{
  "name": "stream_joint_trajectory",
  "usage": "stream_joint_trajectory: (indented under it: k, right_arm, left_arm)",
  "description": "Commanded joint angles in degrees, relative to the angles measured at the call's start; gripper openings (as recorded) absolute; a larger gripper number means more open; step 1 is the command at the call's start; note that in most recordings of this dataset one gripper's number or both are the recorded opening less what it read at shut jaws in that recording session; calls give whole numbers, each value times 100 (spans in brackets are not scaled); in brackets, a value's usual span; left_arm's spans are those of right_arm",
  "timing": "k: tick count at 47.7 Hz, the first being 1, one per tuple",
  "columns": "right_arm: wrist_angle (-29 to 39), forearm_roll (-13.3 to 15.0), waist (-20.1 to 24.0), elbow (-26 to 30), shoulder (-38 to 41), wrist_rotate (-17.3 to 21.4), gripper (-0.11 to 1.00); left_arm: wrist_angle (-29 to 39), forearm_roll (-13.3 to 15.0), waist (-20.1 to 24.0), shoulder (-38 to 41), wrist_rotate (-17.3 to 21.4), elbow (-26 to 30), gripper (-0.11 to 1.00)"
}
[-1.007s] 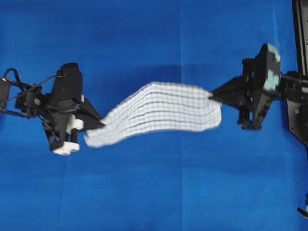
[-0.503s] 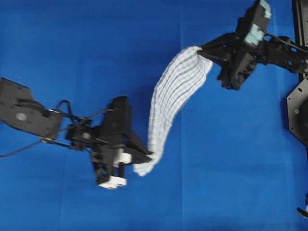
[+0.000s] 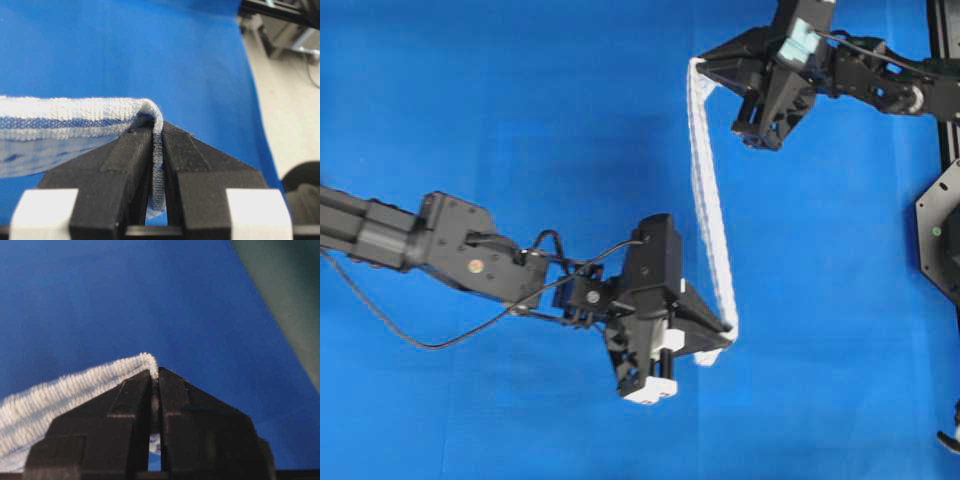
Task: Fold the blue towel.
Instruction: 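Lift the strip and rotate it, left gripper down, right gripper up, then lay the strip vertically on the table and open both grippers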
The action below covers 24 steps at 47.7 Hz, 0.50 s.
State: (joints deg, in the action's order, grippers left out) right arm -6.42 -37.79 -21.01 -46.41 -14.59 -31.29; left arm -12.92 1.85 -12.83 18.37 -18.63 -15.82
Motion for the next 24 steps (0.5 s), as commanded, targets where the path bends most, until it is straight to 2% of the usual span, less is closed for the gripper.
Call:
stream_joint_trajectory:
  k: [1,24]
  right_arm:
    - [18,9,-79,246,35,-18,-4]
    - [-35,44,-158,237,545,-35,-4]
  left_arm:
    - [-193,-18,-9,0,9,202,3]
    - [-308,114,-53,-26,-105,-255,3]
